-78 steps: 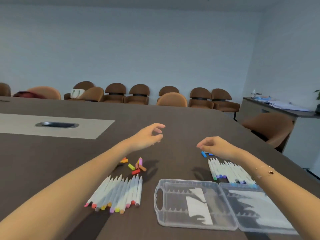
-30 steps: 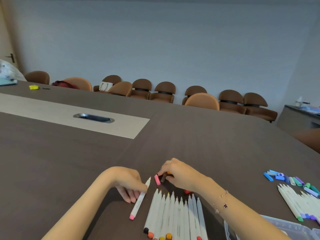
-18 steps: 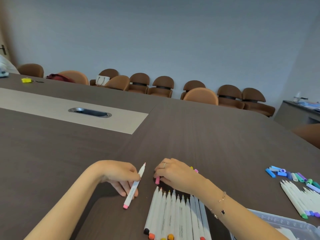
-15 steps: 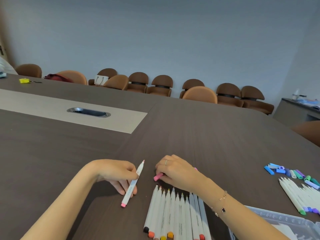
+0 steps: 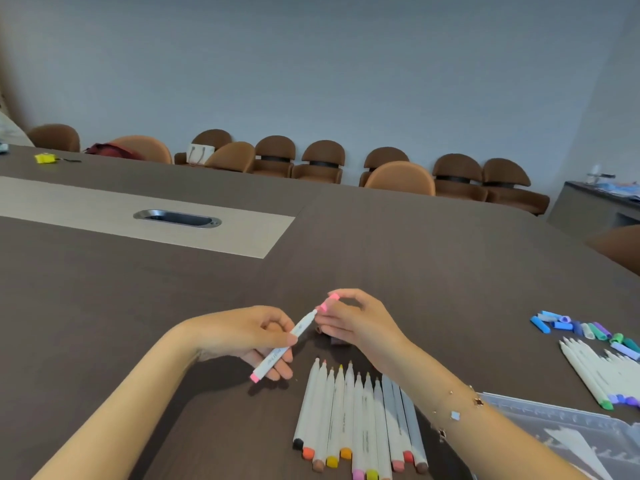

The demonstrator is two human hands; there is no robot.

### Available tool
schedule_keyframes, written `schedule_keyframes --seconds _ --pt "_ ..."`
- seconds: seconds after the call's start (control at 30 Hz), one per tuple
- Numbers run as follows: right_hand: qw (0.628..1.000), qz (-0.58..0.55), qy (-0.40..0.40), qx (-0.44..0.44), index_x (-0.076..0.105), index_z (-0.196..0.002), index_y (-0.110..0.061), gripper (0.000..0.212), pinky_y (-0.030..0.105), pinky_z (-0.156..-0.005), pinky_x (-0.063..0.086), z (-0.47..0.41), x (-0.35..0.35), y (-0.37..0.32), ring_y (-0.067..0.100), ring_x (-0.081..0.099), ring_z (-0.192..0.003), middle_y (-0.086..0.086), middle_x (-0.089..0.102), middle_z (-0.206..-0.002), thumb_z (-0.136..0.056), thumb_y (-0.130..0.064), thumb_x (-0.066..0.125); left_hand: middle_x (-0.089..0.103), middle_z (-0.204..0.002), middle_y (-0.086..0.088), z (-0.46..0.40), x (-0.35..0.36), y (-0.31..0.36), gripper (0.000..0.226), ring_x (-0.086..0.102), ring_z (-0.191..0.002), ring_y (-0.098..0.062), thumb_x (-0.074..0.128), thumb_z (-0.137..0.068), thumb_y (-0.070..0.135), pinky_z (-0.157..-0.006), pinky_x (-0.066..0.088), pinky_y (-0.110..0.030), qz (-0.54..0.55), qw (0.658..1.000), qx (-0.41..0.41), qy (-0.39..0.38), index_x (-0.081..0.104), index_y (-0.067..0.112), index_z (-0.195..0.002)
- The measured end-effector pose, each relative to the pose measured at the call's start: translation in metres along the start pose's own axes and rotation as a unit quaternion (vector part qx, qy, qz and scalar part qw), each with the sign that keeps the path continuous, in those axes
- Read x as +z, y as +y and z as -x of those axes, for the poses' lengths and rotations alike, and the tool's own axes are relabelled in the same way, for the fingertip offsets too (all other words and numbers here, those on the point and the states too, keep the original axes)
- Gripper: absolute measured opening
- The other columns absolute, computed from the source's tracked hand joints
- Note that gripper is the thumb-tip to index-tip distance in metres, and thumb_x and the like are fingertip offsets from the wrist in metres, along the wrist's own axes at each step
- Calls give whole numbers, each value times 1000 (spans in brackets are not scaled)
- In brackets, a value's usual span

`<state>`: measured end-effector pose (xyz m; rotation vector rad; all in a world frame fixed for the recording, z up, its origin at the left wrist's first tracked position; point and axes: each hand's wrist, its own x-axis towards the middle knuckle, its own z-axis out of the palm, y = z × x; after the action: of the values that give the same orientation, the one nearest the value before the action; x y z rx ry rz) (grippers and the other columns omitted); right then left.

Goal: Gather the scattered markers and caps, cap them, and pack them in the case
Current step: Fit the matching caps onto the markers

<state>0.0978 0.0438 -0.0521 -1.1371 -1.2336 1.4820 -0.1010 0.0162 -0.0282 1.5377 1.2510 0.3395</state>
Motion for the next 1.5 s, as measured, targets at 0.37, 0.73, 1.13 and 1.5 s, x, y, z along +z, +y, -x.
schedule_keyframes --seconds 0.37,0.73,1.13,1.5 --pt "996 87 14 -20 65 -103 -10 15 27 -76 59 1 4 0 16 72 -83 8 73 -94 -90 -17 62 70 -91 -4 -6 12 5 21 72 -84 -19 50 -97 22 -83 58 -34 -16 999 3 31 60 13 -113" --pt "986 127 89 -65 63 -86 -4 17 26 -68 60 -12 10 4 14 70 -65 8 70 -75 -93 -19 57 71 -87 -6 -11 29 25 21 71 -77 -16 55 -95 19 -78 59 -29 48 992 -30 109 69 7 -104" --pt "843 509 82 -155 68 -104 -20 21 12 -73 40 -21 -55 -13 8 54 -96 -6 57 -106 -96 -14 49 62 -64 -1 -19 38 3 40 62 -56 -12 60 -86 49 -70 56 -24 -334 916 -171 144 52 14 -69" --pt "728 657 -76 -180 69 -114 -22 25 23 -85 50 -33 -37 1 15 59 -95 1 60 -111 -91 -21 60 50 -68 3 -28 70 4 21 49 -62 -9 64 -85 31 -68 45 -23 -350 921 -95 139 53 16 -77"
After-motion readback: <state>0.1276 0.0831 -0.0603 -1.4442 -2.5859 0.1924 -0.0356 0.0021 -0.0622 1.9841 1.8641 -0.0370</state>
